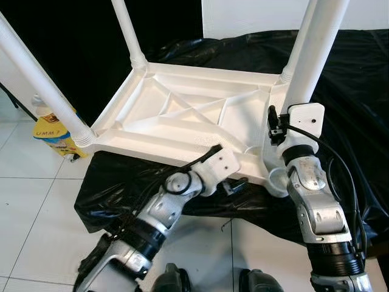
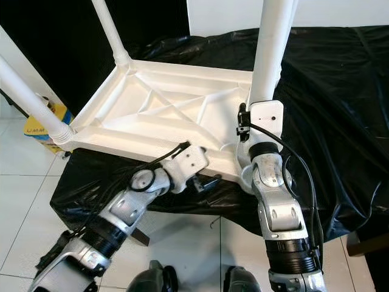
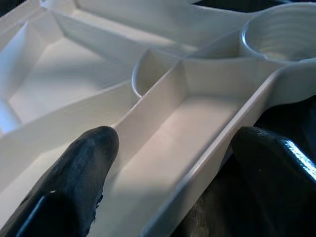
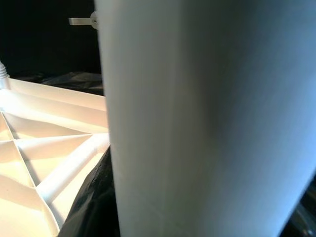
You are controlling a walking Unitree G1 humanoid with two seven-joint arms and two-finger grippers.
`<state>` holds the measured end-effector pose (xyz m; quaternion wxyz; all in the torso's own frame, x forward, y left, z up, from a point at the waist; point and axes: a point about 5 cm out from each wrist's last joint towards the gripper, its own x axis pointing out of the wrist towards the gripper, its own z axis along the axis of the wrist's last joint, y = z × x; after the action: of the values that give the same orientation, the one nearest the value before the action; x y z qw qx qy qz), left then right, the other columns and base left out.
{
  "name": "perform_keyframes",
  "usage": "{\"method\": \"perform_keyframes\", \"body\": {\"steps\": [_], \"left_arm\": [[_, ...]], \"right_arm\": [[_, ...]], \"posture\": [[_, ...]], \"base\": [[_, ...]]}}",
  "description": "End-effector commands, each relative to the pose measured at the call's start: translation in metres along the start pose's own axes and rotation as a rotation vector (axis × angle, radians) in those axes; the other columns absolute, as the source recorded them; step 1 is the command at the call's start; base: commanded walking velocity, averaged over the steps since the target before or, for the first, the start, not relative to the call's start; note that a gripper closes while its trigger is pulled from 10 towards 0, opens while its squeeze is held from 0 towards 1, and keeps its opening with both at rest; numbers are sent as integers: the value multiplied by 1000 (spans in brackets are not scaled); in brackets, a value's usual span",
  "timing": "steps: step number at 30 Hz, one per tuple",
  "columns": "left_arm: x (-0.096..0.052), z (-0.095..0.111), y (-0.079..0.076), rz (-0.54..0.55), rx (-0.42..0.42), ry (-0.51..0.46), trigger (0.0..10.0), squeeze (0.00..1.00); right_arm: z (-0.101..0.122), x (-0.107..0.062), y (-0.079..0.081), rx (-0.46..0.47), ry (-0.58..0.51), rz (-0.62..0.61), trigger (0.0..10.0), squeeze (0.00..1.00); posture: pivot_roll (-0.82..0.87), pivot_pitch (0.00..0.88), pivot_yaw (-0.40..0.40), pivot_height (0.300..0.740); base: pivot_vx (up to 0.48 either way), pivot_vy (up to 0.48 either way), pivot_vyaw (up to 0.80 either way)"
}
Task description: Building children table
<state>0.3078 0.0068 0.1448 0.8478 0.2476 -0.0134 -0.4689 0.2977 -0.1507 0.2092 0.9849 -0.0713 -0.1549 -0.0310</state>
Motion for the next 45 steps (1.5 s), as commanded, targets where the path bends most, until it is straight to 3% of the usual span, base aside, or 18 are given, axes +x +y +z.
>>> {"method": "perform_keyframes", "body": {"steps": [1, 5, 9, 11, 14, 17, 21, 24, 27, 30, 36, 38, 45], "left_arm": [[-2, -4, 19, 318, 17, 19, 10000, 0], [0, -2, 20, 314, 15, 6, 10000, 0], [-6, -2, 18, 279, -51, -31, 10000, 0], [-18, 2, 19, 251, -143, -121, 10000, 0], [-26, 5, 21, 255, -186, -178, 10000, 0], [-41, 8, 30, 301, -286, -264, 10000, 0], [-48, 8, 34, 327, -320, -283, 10000, 0], [-62, 2, 41, 375, -370, -292, 10000, 0], [-62, 2, 41, 375, -370, -292, 10000, 0], [-75, -4, 50, 448, -407, -307, 10000, 0], [-86, -10, 62, 542, -435, -315, 10000, 0], [-93, -17, 70, 634, -465, -315, 10000, 0], [-94, -25, 80, 767, -514, -303, 10000, 0]], "right_arm": [[3, 0, 3, -3, -23, 14, 10000, 0], [3, -3, 4, 1, -26, 17, 10000, 0], [2, -5, 4, 15, -32, 23, 10000, 0], [1, -8, 4, 38, -46, 33, 10000, 0], [0, -9, 4, 57, -57, 35, 10000, 0], [-1, -11, 3, 86, -80, 39, 10000, 0], [-3, -12, 3, 94, -85, 41, 10000, 0], [-8, -13, 4, 104, -85, 42, 10000, 0], [-8, -13, 4, 104, -85, 42, 10000, 0], [-15, -14, 5, 117, -74, 48, 10000, 0], [-25, -15, 7, 134, -55, 52, 10000, 0], [-35, -17, 8, 152, -34, 43, 10000, 0], [-47, -13, 13, 173, -14, 37, 10000, 0]], "posture": [[-15, 114, 50, 740], [-16, 112, 53, 740], [-11, 113, 54, 740], [-2, 114, 51, 740], [5, 111, 49, 740], [16, 103, 47, 740], [23, 95, 44, 740], [33, 77, 42, 740], [33, 77, 42, 740], [42, 36, 32, 740], [45, 16, 35, 740], [43, 0, 43, 740], [27, 0, 83, 740]], "base": [[0, 0, 0], [0, 0, 0], [0, 0, 0], [0, 0, 0], [0, 0, 0], [0, 0, 0], [0, 0, 0], [0, 0, 0], [0, 0, 0], [0, 0, 0], [0, 0, 0], [0, 0, 0], [0, 0, 0]]}}
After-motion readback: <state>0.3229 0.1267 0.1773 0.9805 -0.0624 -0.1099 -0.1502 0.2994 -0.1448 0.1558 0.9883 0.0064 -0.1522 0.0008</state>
